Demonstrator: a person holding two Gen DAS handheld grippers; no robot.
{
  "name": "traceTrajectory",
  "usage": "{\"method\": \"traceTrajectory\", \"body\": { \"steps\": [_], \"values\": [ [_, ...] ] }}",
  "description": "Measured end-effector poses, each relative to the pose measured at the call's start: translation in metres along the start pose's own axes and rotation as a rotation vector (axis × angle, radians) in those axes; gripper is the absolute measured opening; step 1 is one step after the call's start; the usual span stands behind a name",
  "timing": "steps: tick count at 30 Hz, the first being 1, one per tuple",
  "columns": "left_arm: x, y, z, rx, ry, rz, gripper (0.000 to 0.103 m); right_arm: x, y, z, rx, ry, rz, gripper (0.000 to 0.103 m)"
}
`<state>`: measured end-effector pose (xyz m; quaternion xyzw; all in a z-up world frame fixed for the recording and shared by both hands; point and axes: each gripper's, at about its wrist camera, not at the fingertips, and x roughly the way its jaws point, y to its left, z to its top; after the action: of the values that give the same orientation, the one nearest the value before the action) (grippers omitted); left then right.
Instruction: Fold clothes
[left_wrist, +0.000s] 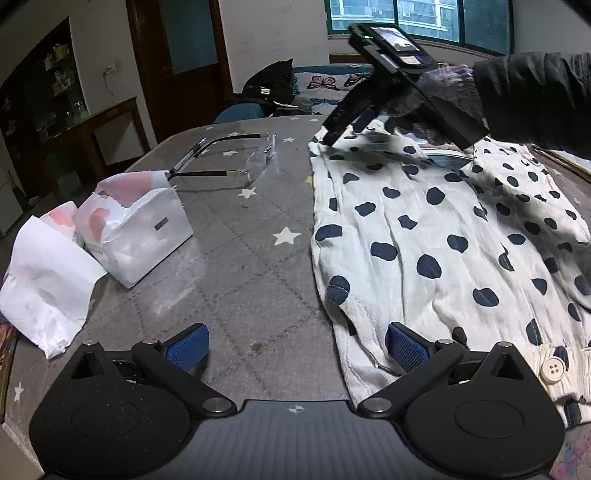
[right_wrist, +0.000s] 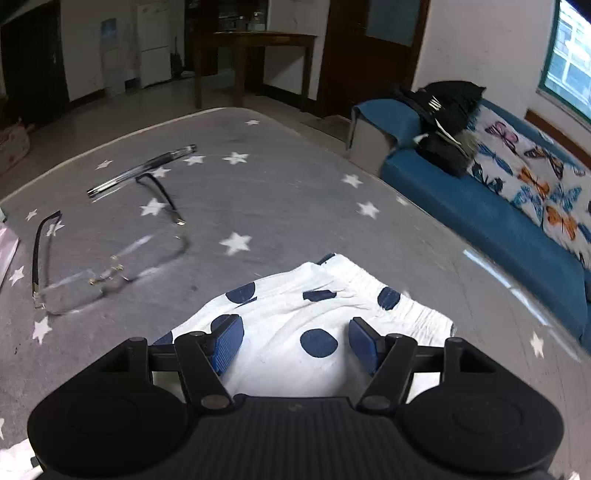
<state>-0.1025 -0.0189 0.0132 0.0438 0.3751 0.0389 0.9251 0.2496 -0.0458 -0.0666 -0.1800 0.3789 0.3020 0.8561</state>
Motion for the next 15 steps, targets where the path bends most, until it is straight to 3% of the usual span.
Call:
{"method": "traceTrajectory", "body": {
  "steps": [4,8,15],
  "values": [
    [-0.002,0.001,-0.001,0.011,-0.004,0.003,0.103,-0.021,0.0,0.006,0.02,-0.035,0.026,0.065],
    [-0.006,-0.001,0.001,0.026,-0.011,-0.002,0.103,-0.056,-0.012,0.004,0.017,-0.038,-0.014,0.065],
    [-0.017,-0.003,0.017,0.042,-0.087,-0.017,0.103,-0.107,-0.04,-0.043,0.066,0.034,-0.107,0.065]
  ]
}}
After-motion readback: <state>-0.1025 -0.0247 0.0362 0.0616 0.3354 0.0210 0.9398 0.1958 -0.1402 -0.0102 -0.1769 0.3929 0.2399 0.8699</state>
